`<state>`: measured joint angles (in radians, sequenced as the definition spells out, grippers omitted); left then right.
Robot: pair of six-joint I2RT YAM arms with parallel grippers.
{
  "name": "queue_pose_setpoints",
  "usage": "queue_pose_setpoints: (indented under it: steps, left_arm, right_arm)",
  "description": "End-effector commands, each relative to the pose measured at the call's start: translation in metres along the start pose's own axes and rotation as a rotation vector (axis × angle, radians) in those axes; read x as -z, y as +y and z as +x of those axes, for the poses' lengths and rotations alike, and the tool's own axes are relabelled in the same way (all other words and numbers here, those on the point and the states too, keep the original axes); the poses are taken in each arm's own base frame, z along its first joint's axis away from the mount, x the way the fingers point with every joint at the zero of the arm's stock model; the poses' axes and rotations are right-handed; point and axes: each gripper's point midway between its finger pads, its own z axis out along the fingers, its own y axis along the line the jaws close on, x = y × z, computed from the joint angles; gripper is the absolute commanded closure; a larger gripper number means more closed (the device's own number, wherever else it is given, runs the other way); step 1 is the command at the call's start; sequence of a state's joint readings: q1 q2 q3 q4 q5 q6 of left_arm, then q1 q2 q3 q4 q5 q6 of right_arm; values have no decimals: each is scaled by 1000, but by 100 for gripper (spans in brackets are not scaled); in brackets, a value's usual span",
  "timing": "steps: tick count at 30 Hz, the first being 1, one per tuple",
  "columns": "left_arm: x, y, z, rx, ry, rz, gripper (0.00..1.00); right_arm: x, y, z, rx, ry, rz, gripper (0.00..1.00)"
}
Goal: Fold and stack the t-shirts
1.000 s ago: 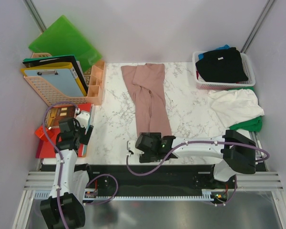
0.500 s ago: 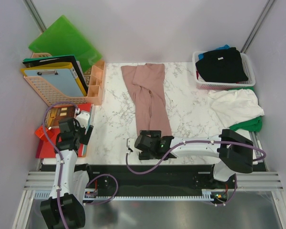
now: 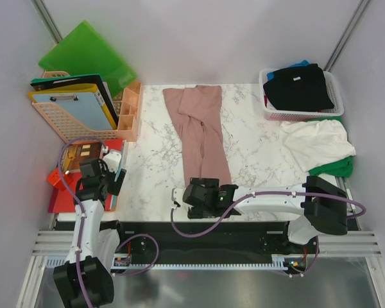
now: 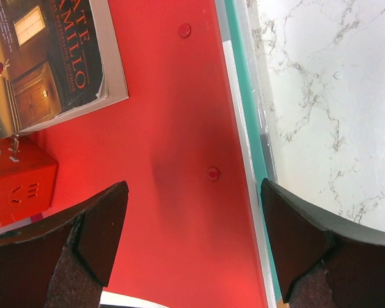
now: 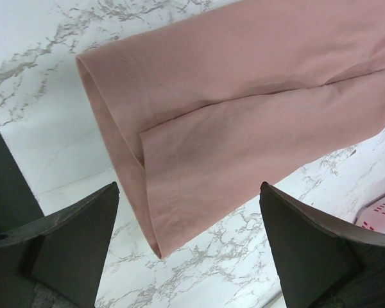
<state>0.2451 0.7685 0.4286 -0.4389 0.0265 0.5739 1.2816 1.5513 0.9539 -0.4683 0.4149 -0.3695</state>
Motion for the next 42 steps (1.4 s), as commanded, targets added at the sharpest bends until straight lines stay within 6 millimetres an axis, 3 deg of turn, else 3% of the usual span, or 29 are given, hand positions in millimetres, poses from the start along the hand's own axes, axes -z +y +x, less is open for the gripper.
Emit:
queue_pose_setpoints:
  steps: [1, 10, 15, 23, 27, 33, 35, 42]
  left_arm:
    - [-2, 3, -6, -1, -26, -13, 9]
    - [-2, 4, -1, -14, -19, -24, 9]
    - [-2, 3, 0, -17, -17, -23, 9]
    - [-2, 4, -4, -11, -22, -19, 9]
    - [-1, 5, -4, -16, -22, -27, 9]
    - [-1, 6, -4, -16, -22, -30, 9]
    - [-1, 6, -4, -17, -23, -31, 9]
    - [-1, 5, -2, -19, -18, -25, 9]
  right_arm:
    - [2, 8, 1, -19, -1, -23, 2]
    - [-16, 27, 12, -15, 27, -63, 2]
    - [-23, 36, 28, -2, 57, -72, 2]
    - [-32, 36, 36, 14, 64, -39, 2]
    - [-40, 42, 44, 20, 91, -42, 15]
    - [-50, 50, 54, 36, 142, -51, 22]
    - [-51, 50, 53, 35, 139, -53, 22]
    - [-54, 63, 58, 46, 158, -114, 4]
